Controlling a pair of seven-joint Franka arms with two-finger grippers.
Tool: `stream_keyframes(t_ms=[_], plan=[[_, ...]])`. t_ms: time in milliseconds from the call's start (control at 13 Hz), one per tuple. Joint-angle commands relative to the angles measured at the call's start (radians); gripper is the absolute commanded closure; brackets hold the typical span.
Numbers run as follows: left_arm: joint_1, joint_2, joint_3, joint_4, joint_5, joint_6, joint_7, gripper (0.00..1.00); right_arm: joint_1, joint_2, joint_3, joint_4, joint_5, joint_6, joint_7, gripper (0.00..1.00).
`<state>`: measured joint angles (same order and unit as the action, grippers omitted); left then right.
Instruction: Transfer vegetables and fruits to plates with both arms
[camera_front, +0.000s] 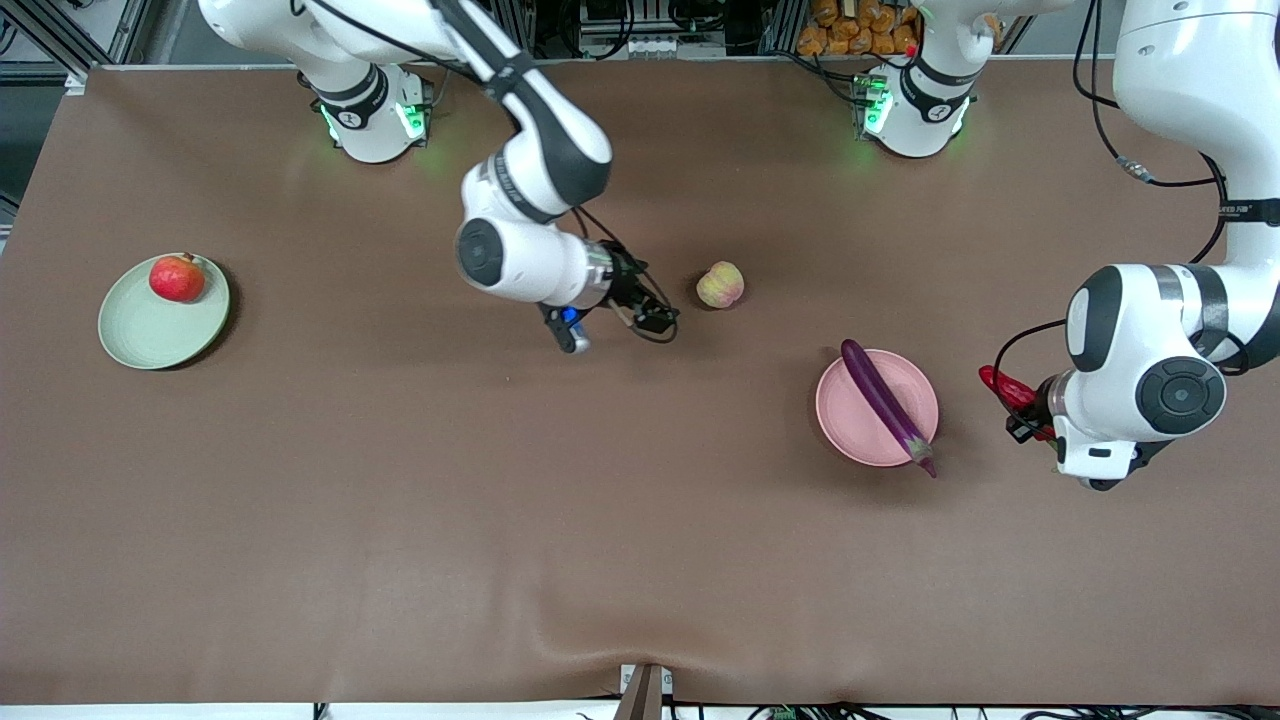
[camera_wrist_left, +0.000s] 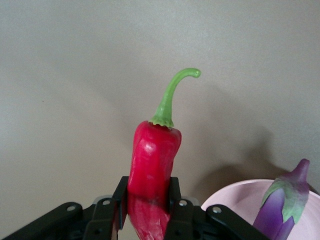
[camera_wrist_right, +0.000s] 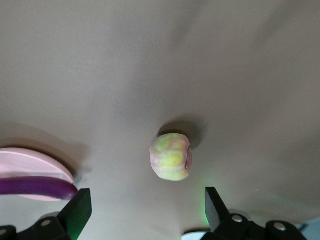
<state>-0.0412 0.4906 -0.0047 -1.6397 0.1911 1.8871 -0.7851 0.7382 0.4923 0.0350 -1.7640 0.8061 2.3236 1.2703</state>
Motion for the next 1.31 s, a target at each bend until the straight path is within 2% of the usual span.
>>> stream_keyframes(t_ms=[0, 309, 463, 694, 926, 1235], plan=[[0.006, -0.03, -0.012, -0.029, 0.024, 0.014, 0.006, 1.0, 0.065, 0.043, 0.008, 0.001, 0.015, 0.092, 0.052, 0.0], [-0.003, -0.03, -0.018, -0.012, 0.011, 0.023, -0.005, 1.0, 0.145, 0.132, 0.022, 0.047, 0.002, 0.206, 0.144, 0.0], [-0.005, -0.029, -0.072, -0.009, 0.007, 0.03, -0.031, 1.0, 0.159, 0.152, 0.022, 0.049, -0.025, 0.224, 0.147, 0.0], [-0.006, -0.024, -0.089, 0.004, 0.007, 0.061, -0.075, 1.0, 0.171, 0.176, 0.025, 0.061, -0.033, 0.282, 0.149, 0.0], [-0.003, 0.018, -0.089, 0.102, -0.021, 0.067, -0.111, 1.0, 0.175, 0.219, 0.025, 0.093, -0.051, 0.296, 0.15, 0.0], [-0.035, 0.048, -0.089, 0.12, -0.025, 0.079, -0.189, 1.0, 0.205, 0.242, 0.026, 0.101, -0.076, 0.325, 0.196, 0.0]])
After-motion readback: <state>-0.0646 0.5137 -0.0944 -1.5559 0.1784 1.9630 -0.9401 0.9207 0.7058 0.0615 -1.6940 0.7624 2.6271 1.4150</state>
